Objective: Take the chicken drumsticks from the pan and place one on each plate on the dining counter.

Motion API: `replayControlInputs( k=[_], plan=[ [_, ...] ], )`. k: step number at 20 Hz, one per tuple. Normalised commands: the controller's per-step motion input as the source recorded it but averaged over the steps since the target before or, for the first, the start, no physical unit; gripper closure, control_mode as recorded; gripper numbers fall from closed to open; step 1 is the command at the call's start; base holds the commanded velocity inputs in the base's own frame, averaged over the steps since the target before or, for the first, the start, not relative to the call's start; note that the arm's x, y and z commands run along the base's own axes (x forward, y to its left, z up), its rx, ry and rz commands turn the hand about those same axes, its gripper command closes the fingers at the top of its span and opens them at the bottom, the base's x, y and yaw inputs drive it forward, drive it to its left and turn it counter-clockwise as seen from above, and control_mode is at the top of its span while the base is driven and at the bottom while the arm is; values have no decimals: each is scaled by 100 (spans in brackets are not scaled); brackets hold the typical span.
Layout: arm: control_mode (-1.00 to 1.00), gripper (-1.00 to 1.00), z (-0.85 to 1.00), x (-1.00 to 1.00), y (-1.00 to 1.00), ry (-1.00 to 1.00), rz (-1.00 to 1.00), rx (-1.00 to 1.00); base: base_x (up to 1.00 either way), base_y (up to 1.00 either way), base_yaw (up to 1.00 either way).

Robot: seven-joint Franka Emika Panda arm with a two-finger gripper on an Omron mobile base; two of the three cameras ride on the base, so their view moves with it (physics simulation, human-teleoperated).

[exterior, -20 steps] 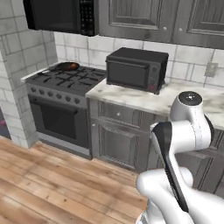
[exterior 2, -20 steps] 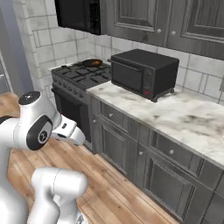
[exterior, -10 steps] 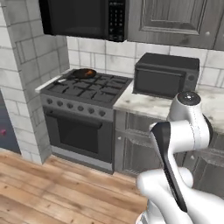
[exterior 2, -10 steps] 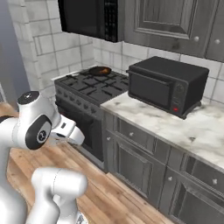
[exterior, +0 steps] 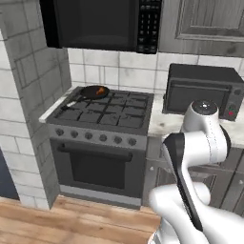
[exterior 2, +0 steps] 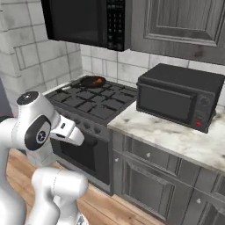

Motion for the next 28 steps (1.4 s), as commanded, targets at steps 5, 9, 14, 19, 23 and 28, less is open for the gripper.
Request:
replayControlInputs(
  k=[5,9,14,19,23,28],
  plan=[
    [100,-100,0,0,0,0,0,0,80,63,-45],
    [100,-100,0,0,0,0,0,0,67,70,-44],
    [100,-100,0,0,0,0,0,0,45,77,-37],
    [100,-100,0,0,0,0,0,0,33,73,-27],
    [100,-100,0,0,0,0,0,0,39,62,-16],
    [100,-100,0,0,0,0,0,0,64,24,-3]
  ],
)
